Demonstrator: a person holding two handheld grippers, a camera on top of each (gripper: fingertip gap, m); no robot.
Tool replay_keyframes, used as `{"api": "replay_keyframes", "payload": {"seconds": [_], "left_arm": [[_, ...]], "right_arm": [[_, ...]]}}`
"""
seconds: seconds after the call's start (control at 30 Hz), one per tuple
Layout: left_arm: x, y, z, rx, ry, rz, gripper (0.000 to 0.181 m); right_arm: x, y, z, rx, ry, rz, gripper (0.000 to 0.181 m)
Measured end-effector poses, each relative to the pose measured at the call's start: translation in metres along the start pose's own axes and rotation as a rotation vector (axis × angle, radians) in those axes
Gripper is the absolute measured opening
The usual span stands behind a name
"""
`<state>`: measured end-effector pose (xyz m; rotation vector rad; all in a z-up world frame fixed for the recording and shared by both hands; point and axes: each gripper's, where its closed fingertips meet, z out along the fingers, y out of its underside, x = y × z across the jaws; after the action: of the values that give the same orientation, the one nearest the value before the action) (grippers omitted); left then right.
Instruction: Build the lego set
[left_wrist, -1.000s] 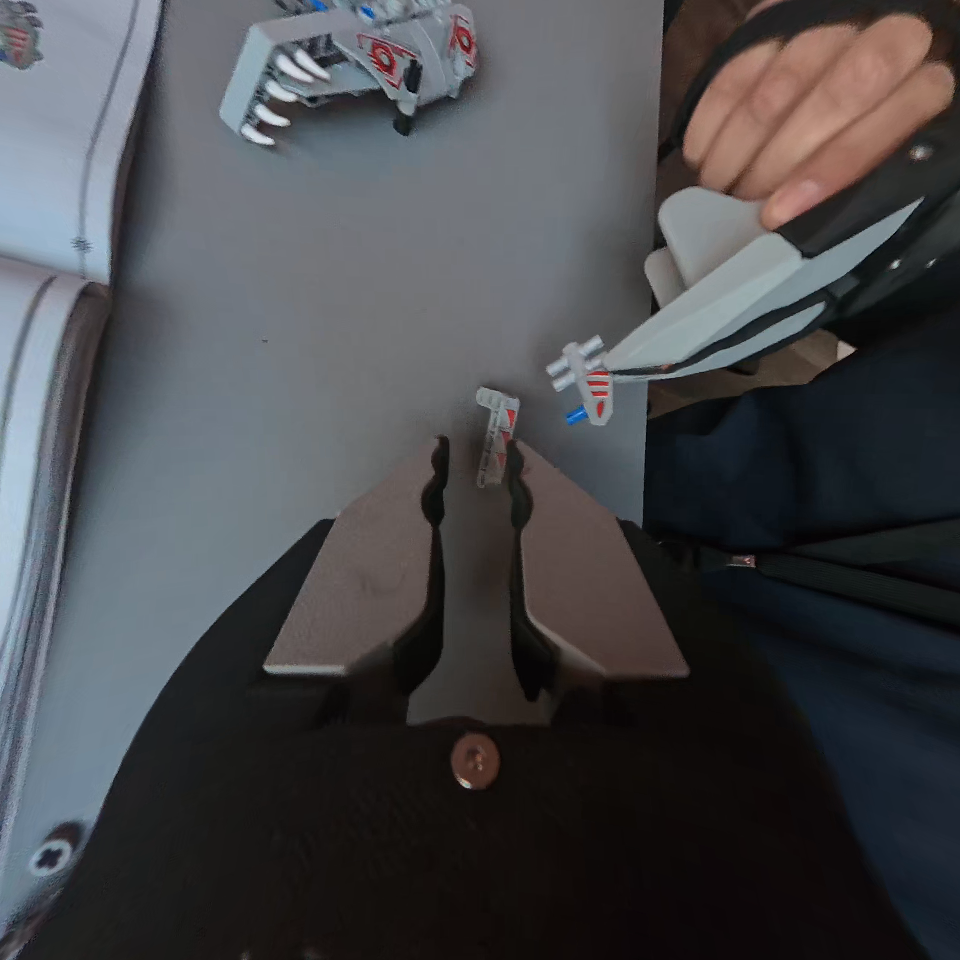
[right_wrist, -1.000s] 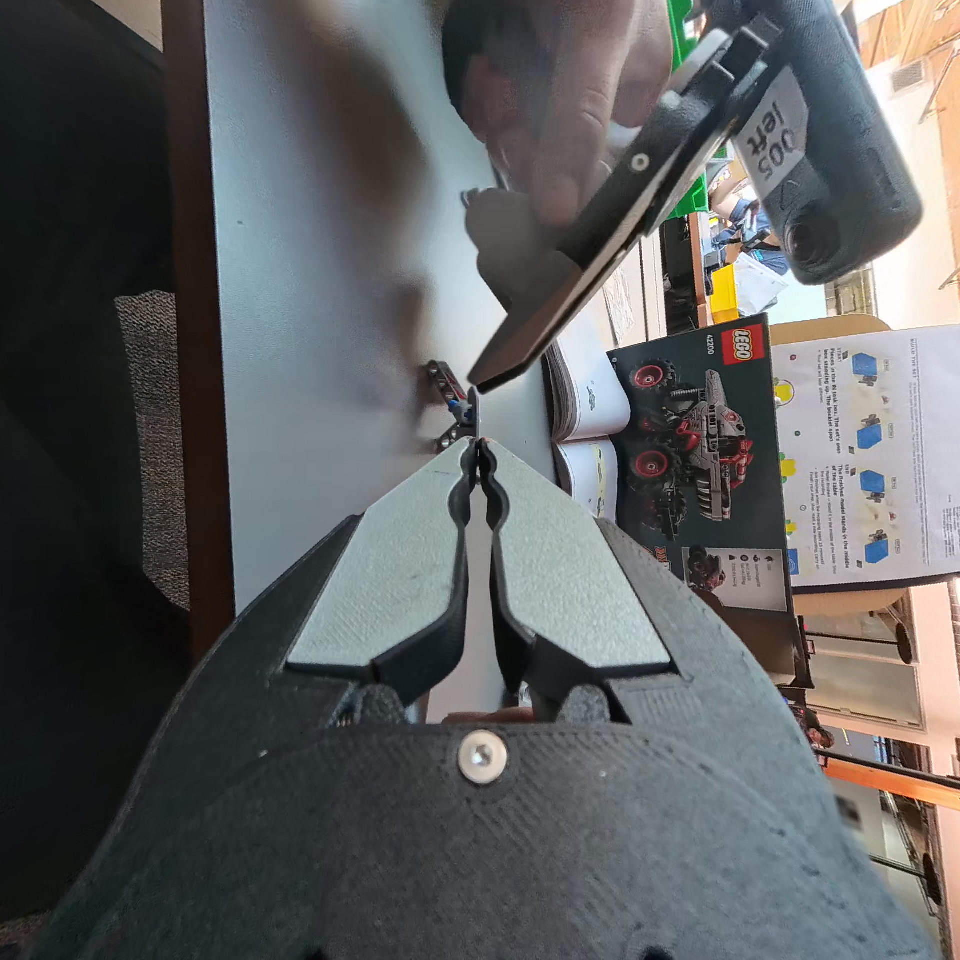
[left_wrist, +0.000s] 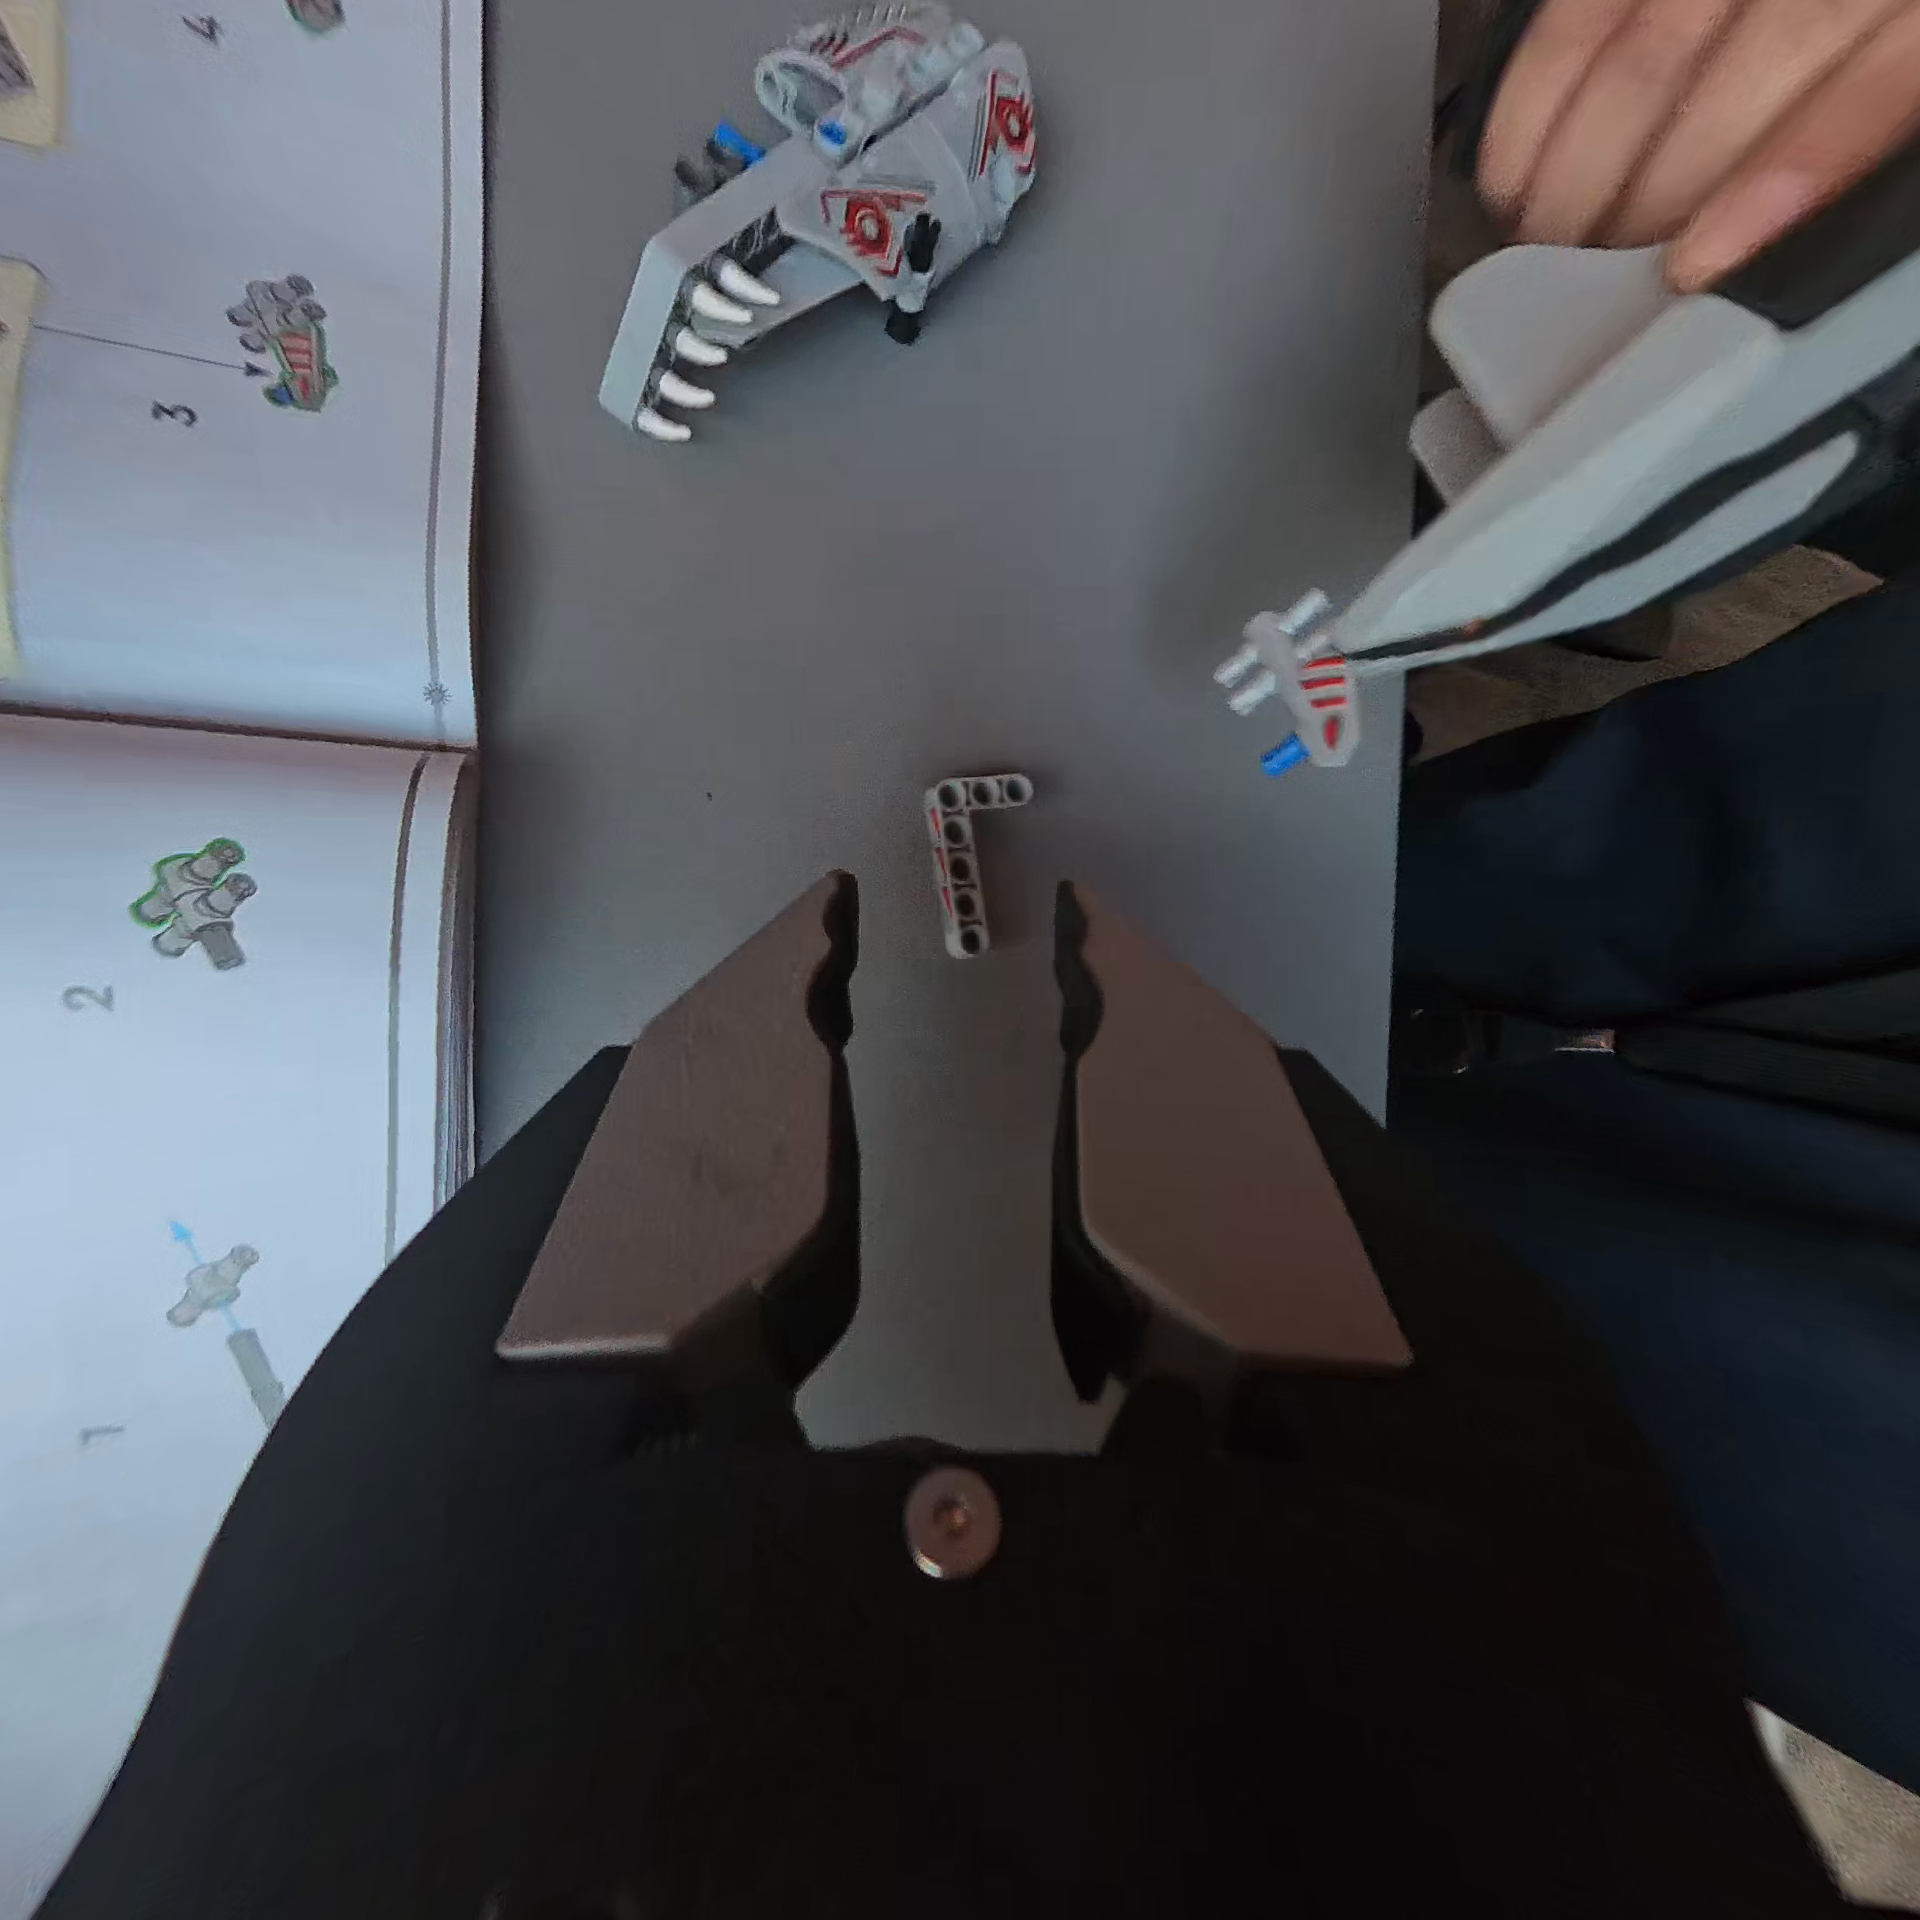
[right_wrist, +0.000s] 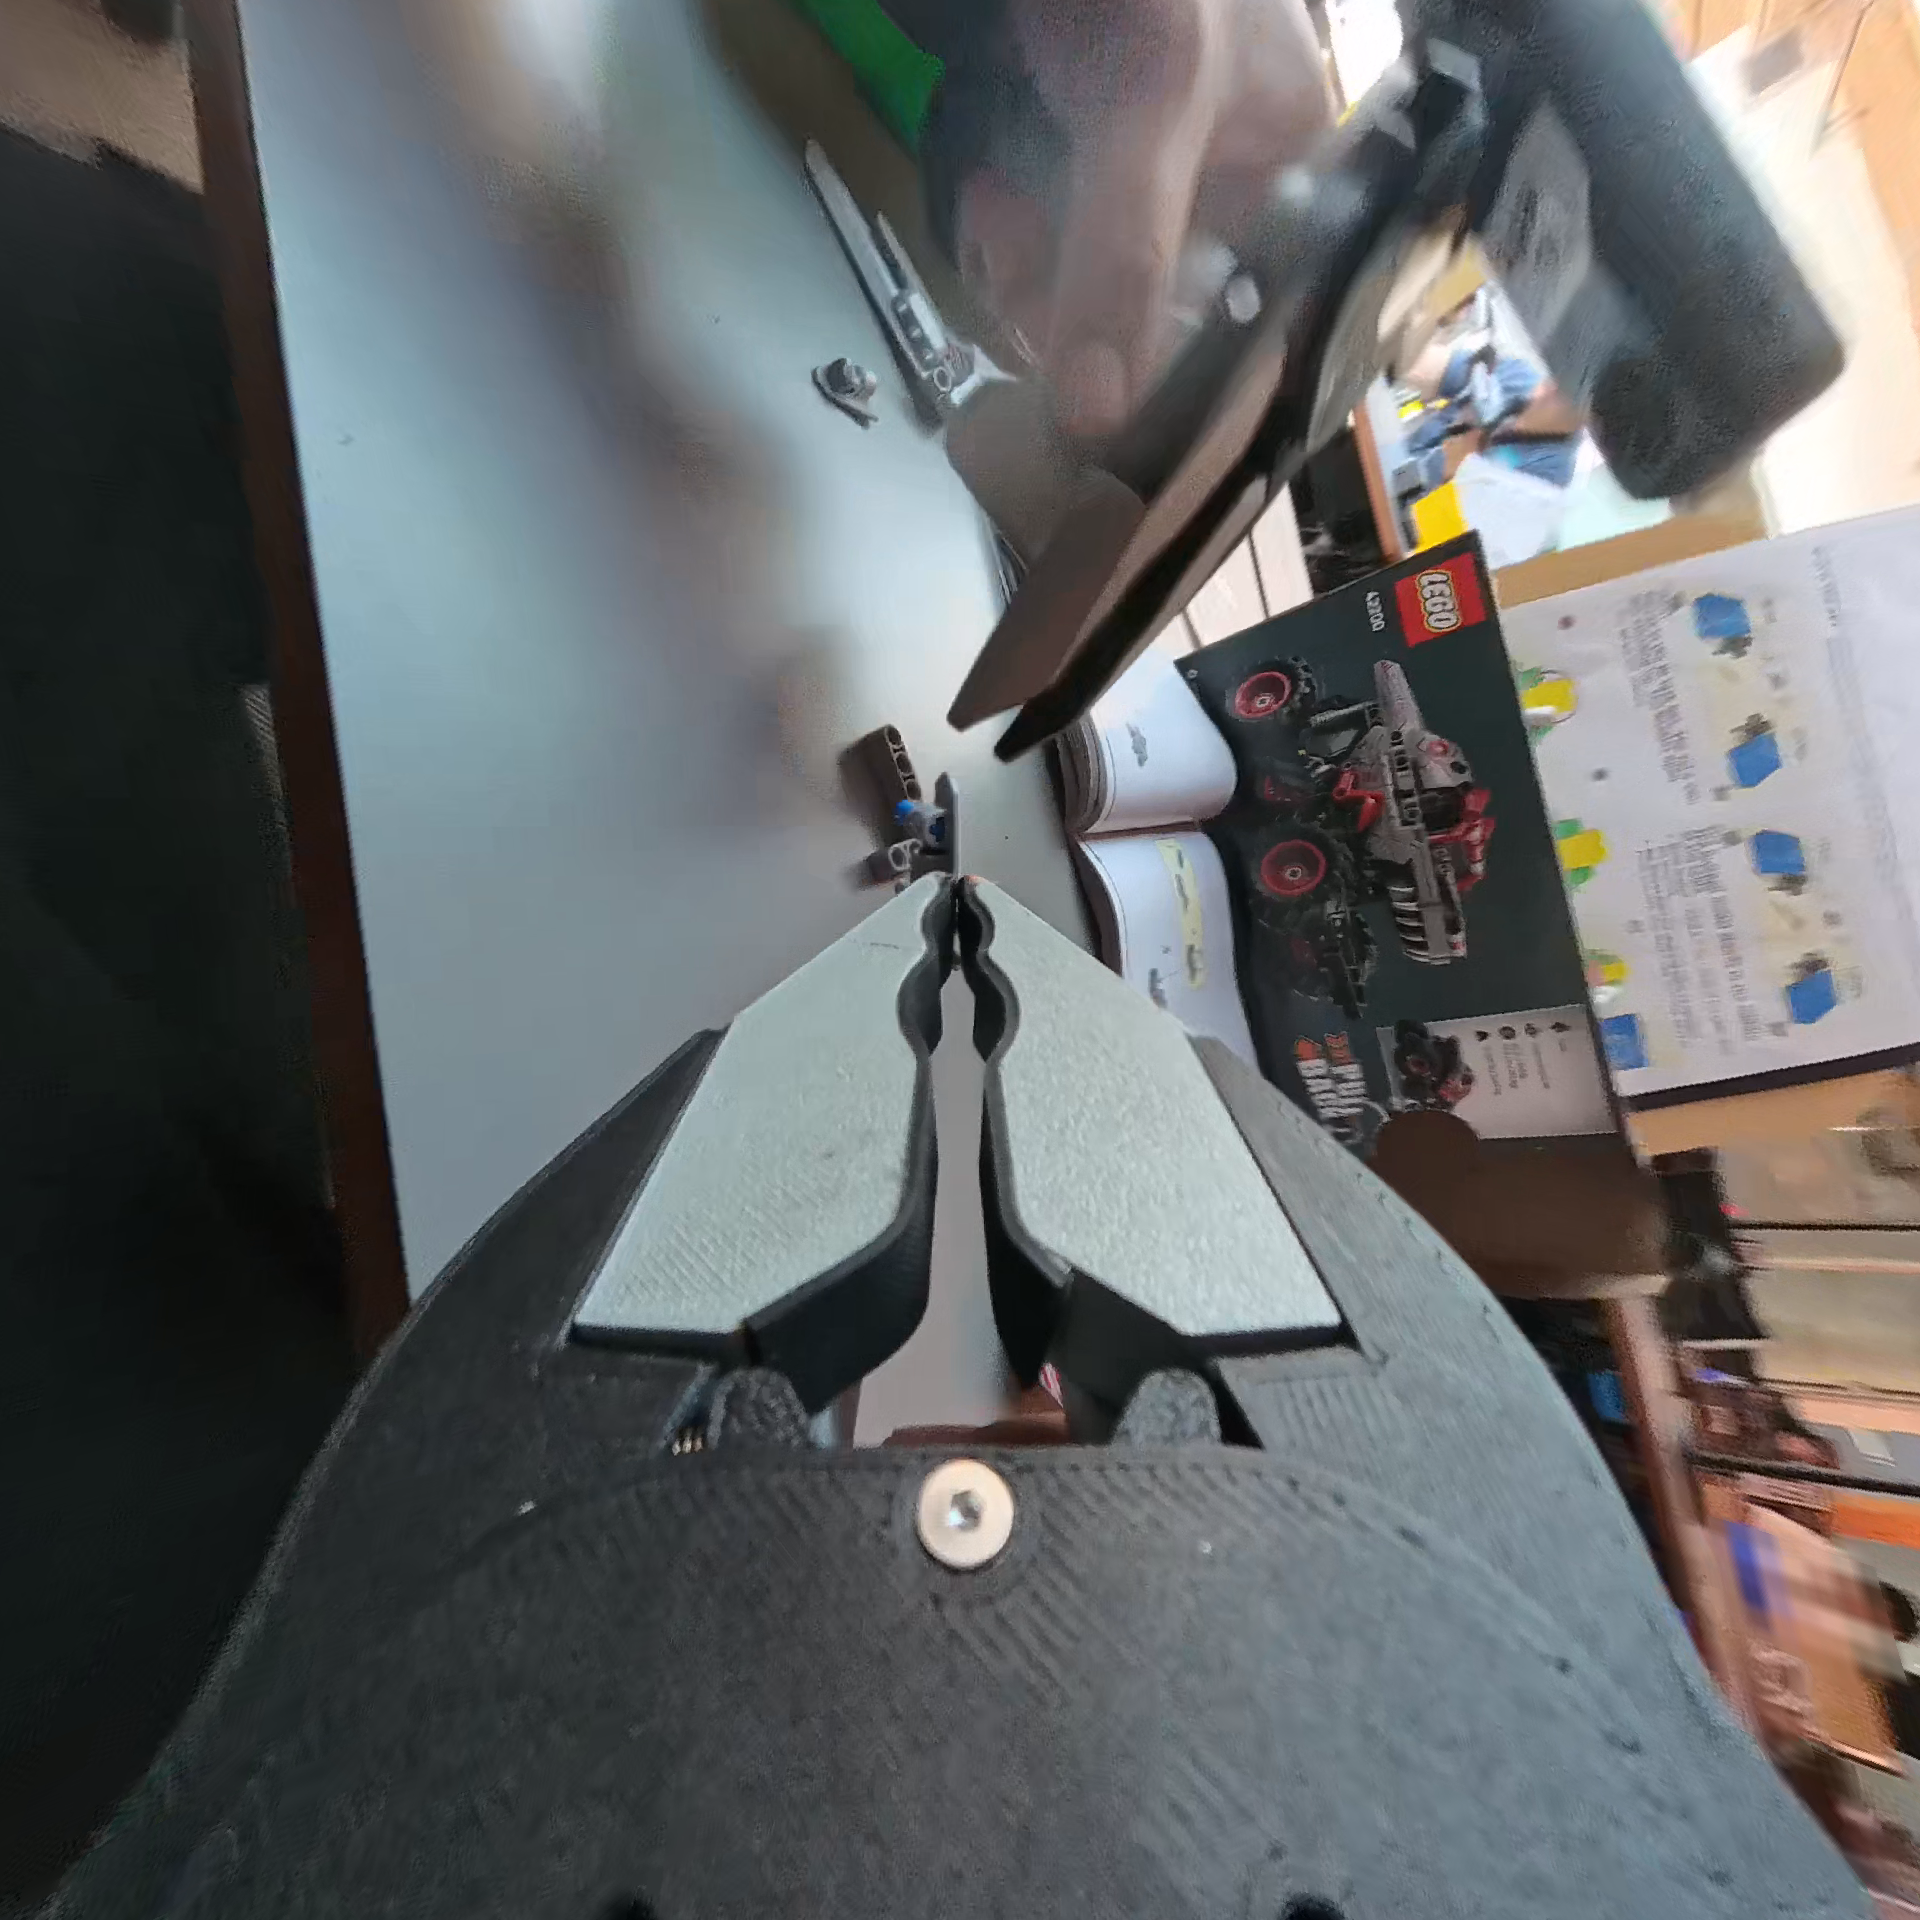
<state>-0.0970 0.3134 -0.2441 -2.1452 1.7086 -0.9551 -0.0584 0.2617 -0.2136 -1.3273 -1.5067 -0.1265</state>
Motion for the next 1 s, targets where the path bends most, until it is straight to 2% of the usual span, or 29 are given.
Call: {"api": "replay_keyframes", "payload": {"seconds": [0.17, 0.33, 0.43, 0.53, 0.67, 0.87, 1.0], "left_arm": [[0.033, -0.008, -0.009, 0.149, -0.064, 0.151, 0.026], [0.036, -0.018, -0.008, 0.221, -0.147, 0.204, 0.022], [0.035, -0.018, -0.008, 0.237, -0.115, 0.167, 0.019], [0.03, -0.014, -0.008, 0.249, -0.133, 0.159, 0.005], [0.022, -0.01, -0.009, 0.276, -0.14, 0.144, 0.004], [0.019, -0.013, -0.014, 0.371, -0.115, 0.112, 0.004], [0.018, -0.014, -0.015, 0.4, -0.125, 0.114, 0.004]], "right_arm": [[0.013, 0.002, 0.014, 0.05, -0.271, 0.245, 0.0], [0.017, -0.005, 0.029, 0.074, -0.48, 0.327, 0.0], [0.019, -0.007, 0.039, 0.056, -0.489, 0.278, 0.0], [0.016, -0.008, 0.045, 0.034, -0.504, 0.227, 0.0], [0.016, -0.007, 0.053, 0.014, -0.505, 0.198, 0.0], [0.027, -0.006, 0.051, 0.086, -0.516, 0.313, 0.003], [0.026, -0.003, 0.051, 0.117, -0.585, 0.413, 0.019]]}}
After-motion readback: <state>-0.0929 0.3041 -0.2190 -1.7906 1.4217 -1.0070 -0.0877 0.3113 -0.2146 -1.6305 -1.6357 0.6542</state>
